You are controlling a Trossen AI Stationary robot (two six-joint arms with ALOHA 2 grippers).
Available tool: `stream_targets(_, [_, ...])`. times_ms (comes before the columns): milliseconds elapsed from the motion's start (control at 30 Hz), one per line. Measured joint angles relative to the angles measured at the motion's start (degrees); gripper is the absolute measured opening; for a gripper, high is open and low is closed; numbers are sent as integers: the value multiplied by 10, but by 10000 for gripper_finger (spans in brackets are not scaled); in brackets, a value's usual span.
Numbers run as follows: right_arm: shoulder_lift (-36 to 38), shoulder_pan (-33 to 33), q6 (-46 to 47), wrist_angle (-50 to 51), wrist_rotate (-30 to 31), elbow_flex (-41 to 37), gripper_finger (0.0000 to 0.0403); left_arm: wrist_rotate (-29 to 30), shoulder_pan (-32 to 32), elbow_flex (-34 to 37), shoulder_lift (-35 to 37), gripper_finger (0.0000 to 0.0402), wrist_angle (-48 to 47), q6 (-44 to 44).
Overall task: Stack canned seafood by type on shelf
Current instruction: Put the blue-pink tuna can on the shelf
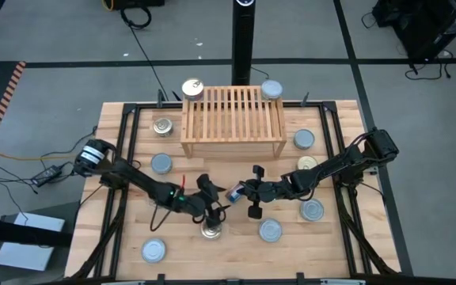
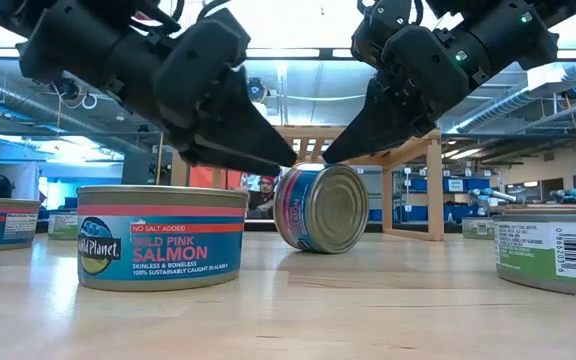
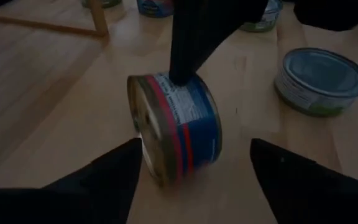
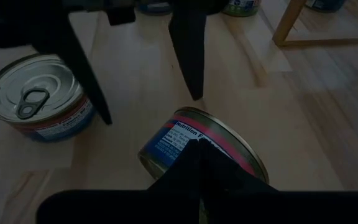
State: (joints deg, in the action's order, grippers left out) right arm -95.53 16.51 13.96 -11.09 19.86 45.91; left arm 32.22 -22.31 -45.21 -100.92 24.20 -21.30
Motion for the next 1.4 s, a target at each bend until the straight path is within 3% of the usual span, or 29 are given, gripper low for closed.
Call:
stream_targets(400, [0,0,0,1,0,0,9,67,1,-72,-61,311,-37,0])
stream_targets(767, [0,0,0,1,0,0,9,56,1,-82,-61,229,-64,-5])
stream_targets(967, [0,0,0,1,0,0,9,52,2,-82,-60,209,-66,-7])
stream_targets(1167, [0,0,6,1,-1,0,9,37,2,-82,-60,212,-60,-2])
stream_targets(1400, [0,0,28,1,11,0,9,31,2,-82,-60,252,-55,-11])
